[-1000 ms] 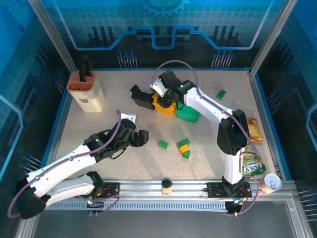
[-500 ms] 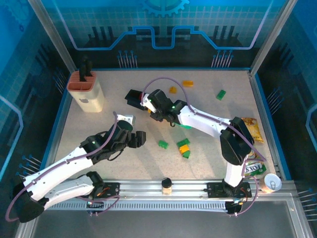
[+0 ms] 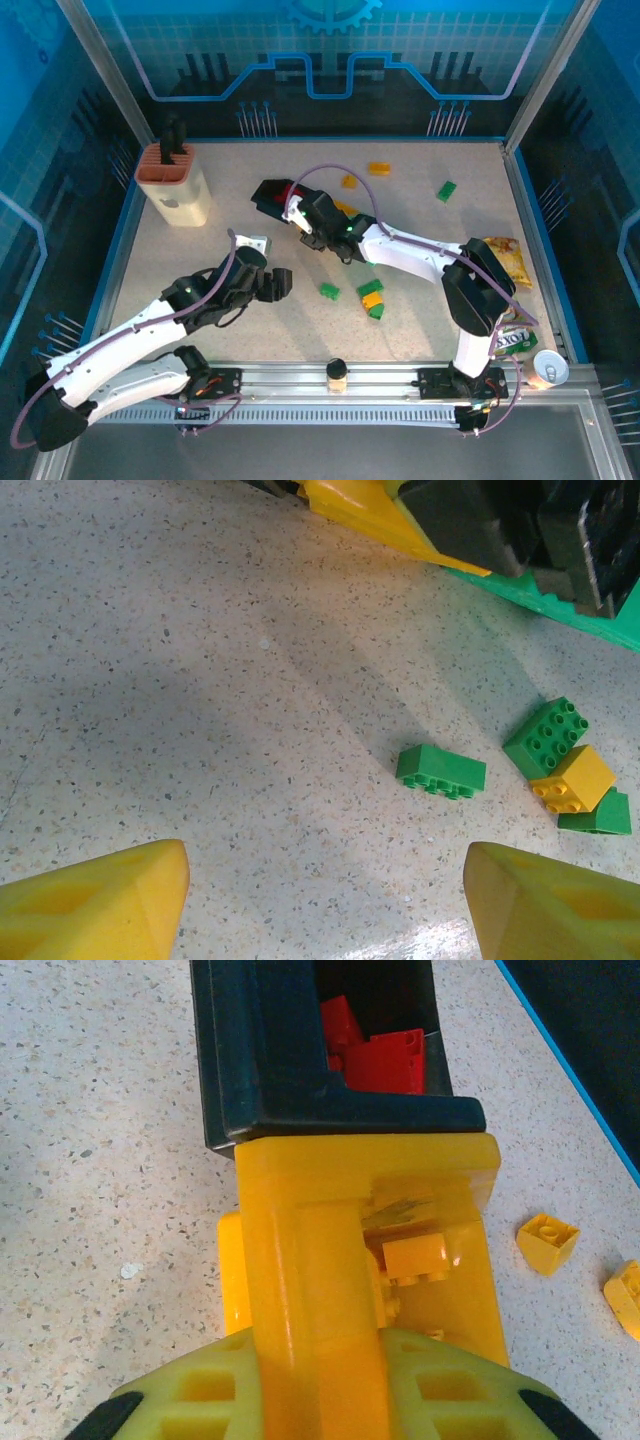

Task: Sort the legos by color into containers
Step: Turn over the container at the center of the table.

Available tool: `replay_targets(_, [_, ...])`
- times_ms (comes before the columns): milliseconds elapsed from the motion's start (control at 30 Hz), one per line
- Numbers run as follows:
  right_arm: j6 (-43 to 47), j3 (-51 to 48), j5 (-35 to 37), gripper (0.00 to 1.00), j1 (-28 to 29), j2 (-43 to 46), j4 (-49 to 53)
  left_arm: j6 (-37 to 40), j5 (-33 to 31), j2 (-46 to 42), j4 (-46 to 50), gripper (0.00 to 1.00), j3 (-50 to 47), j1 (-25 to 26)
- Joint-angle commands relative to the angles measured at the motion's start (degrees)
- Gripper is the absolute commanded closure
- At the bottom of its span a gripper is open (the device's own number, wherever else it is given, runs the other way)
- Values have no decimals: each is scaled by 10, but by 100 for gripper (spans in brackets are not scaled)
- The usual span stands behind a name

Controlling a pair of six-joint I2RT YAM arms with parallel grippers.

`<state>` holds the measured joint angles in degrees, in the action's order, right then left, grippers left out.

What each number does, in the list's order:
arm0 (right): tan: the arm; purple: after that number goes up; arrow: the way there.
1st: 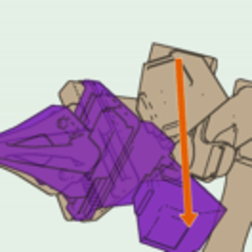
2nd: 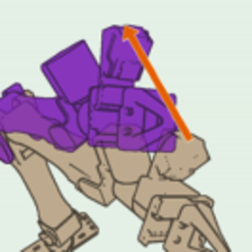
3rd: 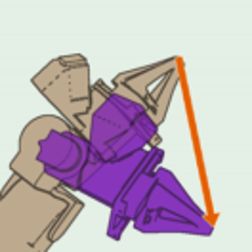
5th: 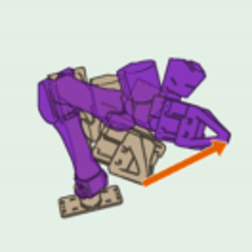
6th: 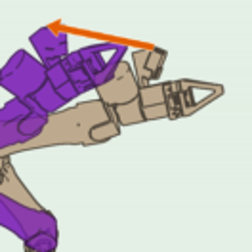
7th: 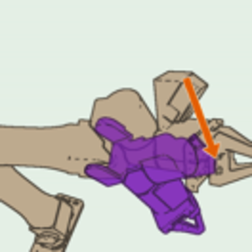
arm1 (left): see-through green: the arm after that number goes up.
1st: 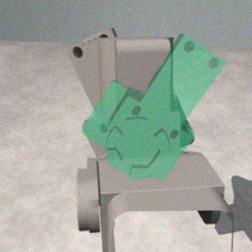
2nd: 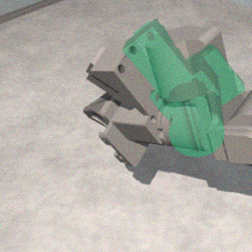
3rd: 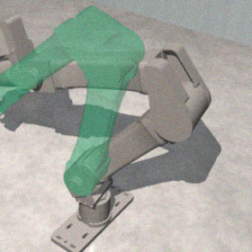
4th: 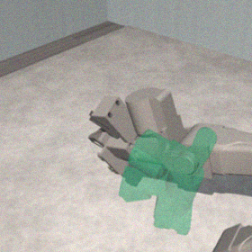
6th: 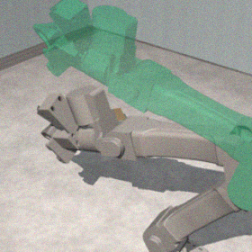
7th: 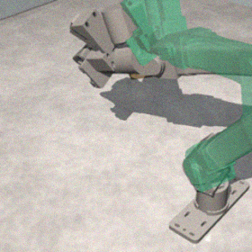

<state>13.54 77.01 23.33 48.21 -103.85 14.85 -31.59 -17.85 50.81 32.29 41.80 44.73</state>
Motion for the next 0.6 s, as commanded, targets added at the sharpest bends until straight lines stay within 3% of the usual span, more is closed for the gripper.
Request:
replay_targets(0, [-50, -36, -47, 75, -5, -49, 108, -6, -8, -4, -1, 26, -6, -5])
replay_targets(567, [-49, -17, -46, 76, -23, -98, 97, -12, 1, -2, -8, 27, -19, -5])
